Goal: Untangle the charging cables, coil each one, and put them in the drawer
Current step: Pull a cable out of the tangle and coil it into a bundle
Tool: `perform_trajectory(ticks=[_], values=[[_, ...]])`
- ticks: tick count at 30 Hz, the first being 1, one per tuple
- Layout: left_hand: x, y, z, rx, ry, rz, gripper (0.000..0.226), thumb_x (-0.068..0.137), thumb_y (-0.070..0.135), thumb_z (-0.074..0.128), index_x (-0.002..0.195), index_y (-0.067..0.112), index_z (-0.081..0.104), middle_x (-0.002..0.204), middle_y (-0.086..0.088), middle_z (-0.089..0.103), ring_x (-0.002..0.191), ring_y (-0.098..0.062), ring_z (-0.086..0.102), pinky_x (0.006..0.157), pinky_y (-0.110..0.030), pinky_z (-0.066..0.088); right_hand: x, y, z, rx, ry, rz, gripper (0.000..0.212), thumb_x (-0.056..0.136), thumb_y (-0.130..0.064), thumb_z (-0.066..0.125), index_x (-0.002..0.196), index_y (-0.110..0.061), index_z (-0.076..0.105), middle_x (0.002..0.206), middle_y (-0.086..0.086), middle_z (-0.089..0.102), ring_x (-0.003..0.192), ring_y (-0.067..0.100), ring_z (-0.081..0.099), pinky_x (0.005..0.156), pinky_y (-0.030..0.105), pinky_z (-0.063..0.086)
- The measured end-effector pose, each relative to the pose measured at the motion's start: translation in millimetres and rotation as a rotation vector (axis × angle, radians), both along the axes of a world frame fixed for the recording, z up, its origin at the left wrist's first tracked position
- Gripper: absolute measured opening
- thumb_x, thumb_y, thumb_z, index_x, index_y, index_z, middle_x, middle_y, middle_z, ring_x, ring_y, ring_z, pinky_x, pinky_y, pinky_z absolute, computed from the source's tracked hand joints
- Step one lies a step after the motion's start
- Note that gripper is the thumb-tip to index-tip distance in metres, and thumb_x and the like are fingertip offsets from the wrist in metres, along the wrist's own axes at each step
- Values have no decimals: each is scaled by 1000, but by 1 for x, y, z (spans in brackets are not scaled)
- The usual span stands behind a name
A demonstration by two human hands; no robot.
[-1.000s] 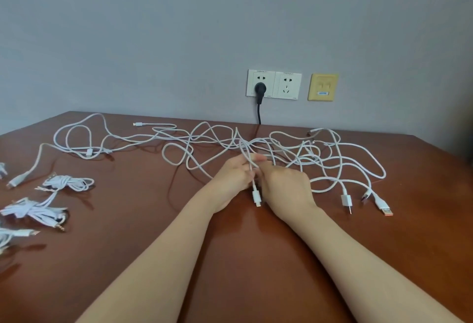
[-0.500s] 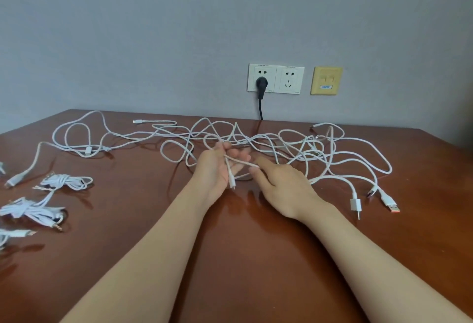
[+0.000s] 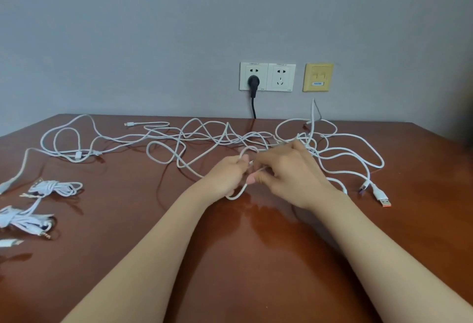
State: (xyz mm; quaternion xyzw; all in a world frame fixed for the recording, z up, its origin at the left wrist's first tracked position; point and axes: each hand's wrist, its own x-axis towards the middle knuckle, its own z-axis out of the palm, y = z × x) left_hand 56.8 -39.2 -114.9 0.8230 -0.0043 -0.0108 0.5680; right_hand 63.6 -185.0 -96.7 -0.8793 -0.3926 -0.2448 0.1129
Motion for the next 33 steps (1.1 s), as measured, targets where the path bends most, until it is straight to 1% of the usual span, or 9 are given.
perform_trajectory(ticks=[3,6,9,13,17,20,22,25,33], values=[[-8,-7,6,49,25,-102,58,94,56,12,64,15,40,49,6,37,31,-1,23,38,-17,20,6,-8,0,48,-172,-39,45,70,-61,53,64,-16,57,56,-10,51,60,20,53,71,31,25],[-8,-12,8,42,87,-232,65,78,68,6,68,16,42,54,6,47,31,0,25,38,-15,20,9,-8,-1,60,-294,-51,23,74,-35,47,70,-15,56,55,-6,52,53,23,48,66,32,23],[-6,-13,4,-4,153,-316,54,93,54,17,74,11,44,50,4,49,31,-1,25,34,-12,20,12,-11,-2,23,-304,-49,20,73,-19,40,76,-15,59,63,-3,56,58,24,50,66,32,20],[-8,-10,2,-13,107,-350,31,103,23,29,79,12,45,55,5,41,45,-2,34,45,-13,30,12,-16,5,19,-103,-67,24,86,-26,44,79,-20,66,70,-9,57,73,18,54,72,28,15],[-10,-17,1,-87,62,-265,32,103,13,29,74,13,43,42,11,40,54,-7,54,56,-13,43,13,-20,3,19,-80,-99,33,90,-36,31,82,-23,61,66,-11,47,71,17,45,74,28,15],[-9,-16,3,-196,99,-222,33,103,15,28,73,13,40,42,10,30,33,-5,33,36,-14,26,18,-22,1,114,-72,-159,31,90,-34,26,76,-18,49,58,-8,41,67,31,43,76,30,20],[-7,-11,5,-251,115,-139,34,103,16,28,71,14,39,42,9,26,30,-4,21,35,-9,16,21,-26,1,110,-101,-233,31,96,-33,27,77,-19,47,69,2,58,78,33,54,78,31,21],[-3,-3,6,-319,58,10,35,102,14,29,69,15,39,39,10,25,29,-3,17,34,-8,12,22,-36,0,158,-88,-305,28,99,-28,37,82,-15,55,88,10,67,92,33,56,76,33,22],[1,-1,3,-416,-20,189,34,103,22,28,72,16,39,38,10,25,29,-3,16,33,-9,12,10,-15,1,217,21,-248,22,97,-27,39,87,-14,53,92,11,65,94,35,55,64,32,27]])
